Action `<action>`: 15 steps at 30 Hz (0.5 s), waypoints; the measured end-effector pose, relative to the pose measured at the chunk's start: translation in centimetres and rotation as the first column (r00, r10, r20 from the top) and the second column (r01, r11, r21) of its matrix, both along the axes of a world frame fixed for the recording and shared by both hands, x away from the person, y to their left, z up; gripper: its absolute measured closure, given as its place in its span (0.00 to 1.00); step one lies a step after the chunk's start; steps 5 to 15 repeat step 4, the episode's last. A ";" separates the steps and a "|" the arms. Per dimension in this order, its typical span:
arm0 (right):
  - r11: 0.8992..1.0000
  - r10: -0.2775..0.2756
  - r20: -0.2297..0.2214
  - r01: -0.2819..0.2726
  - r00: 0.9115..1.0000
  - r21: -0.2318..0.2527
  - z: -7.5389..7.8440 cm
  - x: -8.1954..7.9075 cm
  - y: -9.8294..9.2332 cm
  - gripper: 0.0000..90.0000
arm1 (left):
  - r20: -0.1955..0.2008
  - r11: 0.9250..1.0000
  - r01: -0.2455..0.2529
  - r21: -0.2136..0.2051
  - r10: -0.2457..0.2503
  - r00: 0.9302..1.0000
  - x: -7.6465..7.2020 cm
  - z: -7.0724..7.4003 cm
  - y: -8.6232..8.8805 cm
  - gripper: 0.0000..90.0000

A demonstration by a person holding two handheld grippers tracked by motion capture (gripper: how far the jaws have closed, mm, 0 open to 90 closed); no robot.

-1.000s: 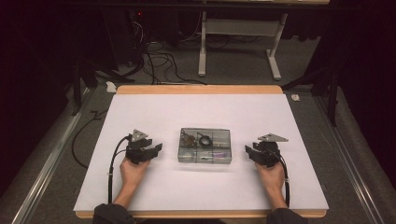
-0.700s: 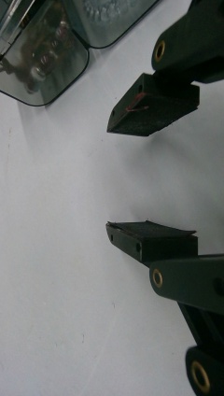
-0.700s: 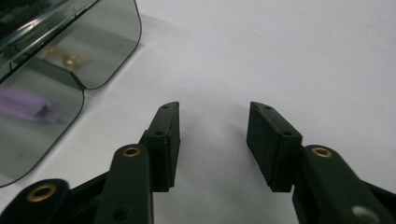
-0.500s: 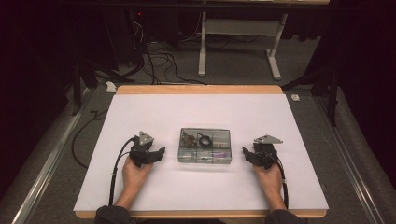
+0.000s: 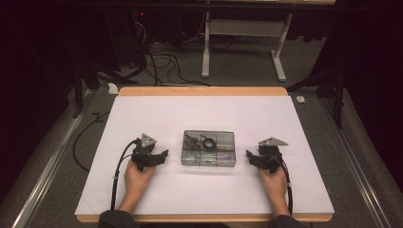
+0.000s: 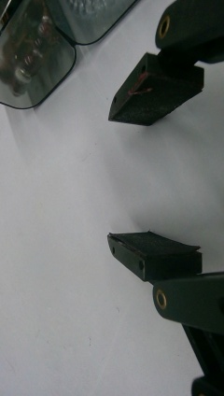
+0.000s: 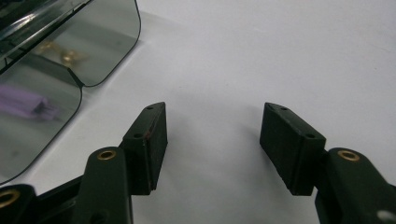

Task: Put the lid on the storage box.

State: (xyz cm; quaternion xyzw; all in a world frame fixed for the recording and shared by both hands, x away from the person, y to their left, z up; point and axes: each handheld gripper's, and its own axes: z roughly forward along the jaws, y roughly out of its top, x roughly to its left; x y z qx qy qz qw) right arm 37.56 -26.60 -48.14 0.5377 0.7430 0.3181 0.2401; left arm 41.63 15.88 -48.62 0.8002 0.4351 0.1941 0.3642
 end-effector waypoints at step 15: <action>1.000 0.004 0.000 -0.004 1.000 0.001 0.0 0.0 0.0 0.46 | 0.000 1.000 -0.001 0.000 0.001 1.000 0.0 0.0 0.0 0.39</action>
